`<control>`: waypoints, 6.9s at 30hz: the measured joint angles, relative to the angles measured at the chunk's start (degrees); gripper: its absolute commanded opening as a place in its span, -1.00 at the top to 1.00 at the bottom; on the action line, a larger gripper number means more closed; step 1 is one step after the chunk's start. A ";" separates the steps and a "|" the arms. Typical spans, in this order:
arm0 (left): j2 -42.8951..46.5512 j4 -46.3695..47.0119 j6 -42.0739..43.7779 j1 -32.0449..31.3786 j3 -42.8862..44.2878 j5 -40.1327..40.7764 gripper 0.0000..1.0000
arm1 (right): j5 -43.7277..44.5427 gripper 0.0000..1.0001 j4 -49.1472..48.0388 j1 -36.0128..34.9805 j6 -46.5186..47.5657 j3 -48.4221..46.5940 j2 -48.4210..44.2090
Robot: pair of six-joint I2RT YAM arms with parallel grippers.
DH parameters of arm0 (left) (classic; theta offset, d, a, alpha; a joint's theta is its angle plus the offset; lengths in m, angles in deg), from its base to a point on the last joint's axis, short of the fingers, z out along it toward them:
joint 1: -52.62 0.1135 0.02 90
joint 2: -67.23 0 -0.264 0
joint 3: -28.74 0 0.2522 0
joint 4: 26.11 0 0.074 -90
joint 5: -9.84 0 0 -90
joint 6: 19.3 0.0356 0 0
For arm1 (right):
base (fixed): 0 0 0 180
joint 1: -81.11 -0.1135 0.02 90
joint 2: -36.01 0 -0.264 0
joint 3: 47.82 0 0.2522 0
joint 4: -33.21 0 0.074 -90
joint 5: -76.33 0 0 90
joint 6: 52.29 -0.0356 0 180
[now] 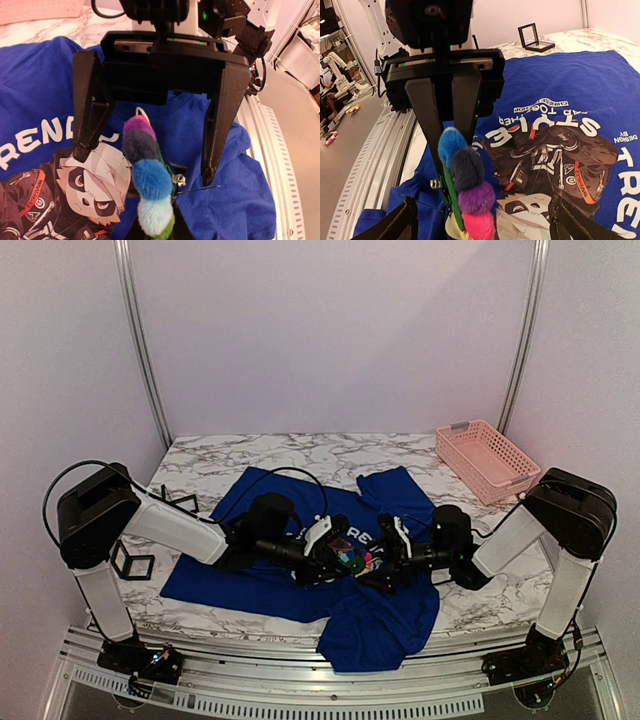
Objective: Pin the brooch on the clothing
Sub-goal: Pin the clothing with brooches onto the flattened clothing.
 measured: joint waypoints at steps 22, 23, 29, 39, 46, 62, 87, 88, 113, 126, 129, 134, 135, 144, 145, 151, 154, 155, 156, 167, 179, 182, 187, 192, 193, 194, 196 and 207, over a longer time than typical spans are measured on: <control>0.00 -0.04 0.00 0.00 0.00 0.48 1.00 | 10.14 -0.76 14.62 -3.67 -3.72 -8.72 -4.94; 0.02 -0.11 0.00 0.00 0.00 0.52 1.00 | 10.45 -0.75 15.15 -3.72 -3.61 -8.68 -4.94; 0.37 -0.28 0.00 0.00 -0.02 0.90 1.00 | 10.62 -0.73 15.45 -3.74 -2.71 -6.80 -5.84; 0.72 -0.28 0.00 0.00 -0.02 1.16 1.00 | 11.47 -0.60 16.70 -3.52 -1.86 -5.31 -6.69; 0.72 -0.22 0.00 0.00 -0.02 1.16 1.00 | 11.39 -0.58 16.83 -1.84 -2.03 -3.61 -8.61; 0.72 -0.17 0.02 0.00 -0.04 1.16 1.00 | 8.52 -0.64 16.15 0.07 -3.17 -0.74 -10.49; 0.72 -0.07 0.02 -0.11 -0.07 1.03 1.00 | -0.81 -0.14 9.57 2.14 -4.98 -0.76 -8.61; 0.72 -0.04 0.02 -0.11 -0.07 0.98 1.00 | -1.42 -0.15 9.18 2.21 -5.01 -0.79 -8.31; 0.72 0.52 -0.02 -0.11 -0.07 0.61 1.00 | -8.57 0.24 2.36 2.84 -8.33 -2.40 -2.71; 0.72 0.85 -0.04 -0.11 -0.07 -0.39 1.00 | -11.87 0.67 1.11 3.76 -8.15 -2.19 -1.05; 0.72 0.85 -0.04 -0.11 -0.07 -0.44 1.00 | -12.07 0.71 0.98 3.91 -8.26 -2.19 -0.70; 0.72 0.81 0.00 -0.11 -0.07 -0.66 1.00 | -12.26 0.93 0.39 3.93 -8.57 -2.19 -0.20; 0.72 0.76 -0.02 -0.11 -0.07 -0.74 1.00 | -12.31 0.99 0.20 3.96 -8.46 -2.19 -0.04; 0.72 0.00 -0.11 -0.55 -0.07 -0.09 0.22 | -14.08 1.00 0.09 4.00 -9.11 -2.19 0.96; 0.72 0.07 -0.02 -0.57 -0.07 0.02 0.13 | -14.21 1.00 0.31 4.00 -9.22 -2.19 1.05; 0.70 0.48 0.26 -0.72 -0.04 -0.28 0.17 | -14.47 1.00 1.07 4.00 -9.62 -2.19 1.09; 0.48 0.57 0.24 -0.85 0.04 -0.44 0.04 | -14.49 1.00 1.16 4.00 -9.70 -2.19 1.09; 0.28 0.50 0.42 -0.94 0.15 -0.46 0.04 | -14.49 1.00 1.16 4.00 -9.75 -2.19 1.09; -0.04 0.37 0.28 -1.09 0.39 -0.46 0.03 | -14.49 1.00 1.16 4.00 -9.86 -2.19 1.09; -2.08 -1.86 1.07 -2.95 3.43 1.62 0.51 | -14.71 1.00 0.79 4.00 -10.95 -2.21 1.60; -2.10 -2.67 0.90 -2.67 3.48 1.90 1.00 | -16.04 1.00 0.74 4.02 -10.95 -2.16 1.73; -2.10 -2.67 0.90 -2.67 3.48 1.90 1.00 | -16.13 0.95 0.76 4.02 -10.95 -2.19 1.73; -2.10 -2.69 0.90 -2.67 3.45 1.75 1.00 | -15.67 0.23 1.18 4.02 -11.13 -2.23 1.73; -2.10 -2.54 0.90 -2.67 3.45 1.55 1.00 | -14.25 -0.14 1.20 3.80 -11.54 -2.27 1.57; -2.10 -2.47 0.90 -2.67 3.45 1.57 1.00 | -13.92 -0.18 1.14 3.61 -11.67 -2.32 1.46; -2.10 -2.45 0.90 -2.67 3.45 1.57 1.00 | -13.46 -0.21 1.16 3.30 -11.76 -2.45 1.36; -2.10 -2.32 0.90 -2.67 3.43 1.62 1.00 | -12.74 -0.22 1.14 2.32 -12.00 -3.10 1.29; -2.10 -1.75 0.87 -2.67 2.95 1.99 1.00 | -9.77 0.37 -2.38 -0.20 -14.19 -4.90 1.88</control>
